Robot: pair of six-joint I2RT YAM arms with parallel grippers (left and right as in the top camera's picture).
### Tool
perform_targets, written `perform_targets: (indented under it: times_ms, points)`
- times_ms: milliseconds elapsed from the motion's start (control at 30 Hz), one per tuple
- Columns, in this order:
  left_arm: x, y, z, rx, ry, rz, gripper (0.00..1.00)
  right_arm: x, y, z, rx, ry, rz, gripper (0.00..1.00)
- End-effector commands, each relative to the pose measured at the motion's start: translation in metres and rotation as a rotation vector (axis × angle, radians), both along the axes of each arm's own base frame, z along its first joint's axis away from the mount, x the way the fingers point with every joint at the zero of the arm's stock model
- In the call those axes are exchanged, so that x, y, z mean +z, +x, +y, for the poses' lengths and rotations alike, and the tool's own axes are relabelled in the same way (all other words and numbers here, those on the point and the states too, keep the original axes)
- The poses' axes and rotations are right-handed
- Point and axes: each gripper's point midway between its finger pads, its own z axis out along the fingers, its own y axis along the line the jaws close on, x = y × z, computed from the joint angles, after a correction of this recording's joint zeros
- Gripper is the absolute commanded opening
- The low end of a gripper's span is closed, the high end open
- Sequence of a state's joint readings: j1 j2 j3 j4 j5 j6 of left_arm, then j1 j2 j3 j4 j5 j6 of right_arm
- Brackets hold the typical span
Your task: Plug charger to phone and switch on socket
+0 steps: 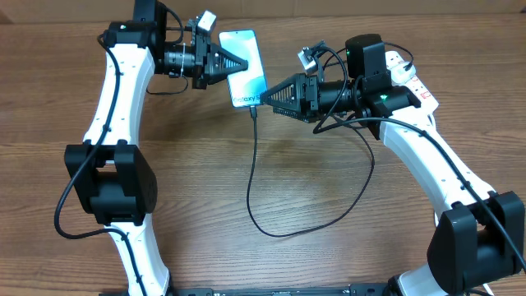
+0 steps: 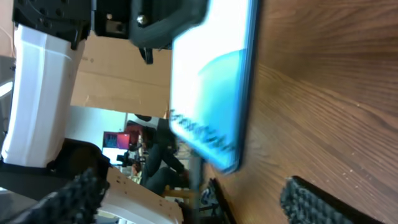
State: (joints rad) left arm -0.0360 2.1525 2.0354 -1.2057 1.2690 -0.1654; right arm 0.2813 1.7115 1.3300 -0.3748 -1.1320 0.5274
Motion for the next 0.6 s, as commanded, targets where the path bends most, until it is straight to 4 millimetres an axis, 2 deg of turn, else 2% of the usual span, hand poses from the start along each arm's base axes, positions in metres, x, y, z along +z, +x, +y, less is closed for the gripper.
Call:
perform_targets:
  times_ms: [0, 167, 300, 367, 400, 433, 567]
  points:
    - [-0.005, 0.002, 0.005, 0.022, 0.105, -0.040, 0.04, 0.001, 0.002, 0.000, 0.006, -0.007, -0.042, 0.97]
    - [-0.027, 0.001, 0.004, 0.022, 0.202, -0.011, 0.04, -0.002, -0.001, -0.001, 0.012, -0.015, -0.034, 0.98]
    - [-0.042, 0.000, -0.005, -0.015, 0.208, -0.011, 0.04, -0.002, -0.001, -0.001, 0.012, -0.016, -0.031, 0.98]
    - [-0.061, 0.002, -0.004, -0.030, 0.261, -0.020, 0.04, -0.002, -0.001, -0.001, 0.012, -0.016, -0.031, 0.98]
    - [-0.083, 0.004, -0.001, -0.029, 0.344, 0.003, 0.04, -0.002, -0.001, -0.001, 0.012, -0.017, -0.029, 0.98]
    - [-0.092, 0.004, 0.000, -0.033, 0.372, 0.014, 0.04, -0.002, -0.002, -0.001, 0.012, -0.018, -0.026, 0.98]
    - [-0.113, 0.003, -0.009, -0.059, 0.403, 0.033, 0.04, -0.005, -0.002, -0.002, 0.004, -0.030, -0.014, 0.98]
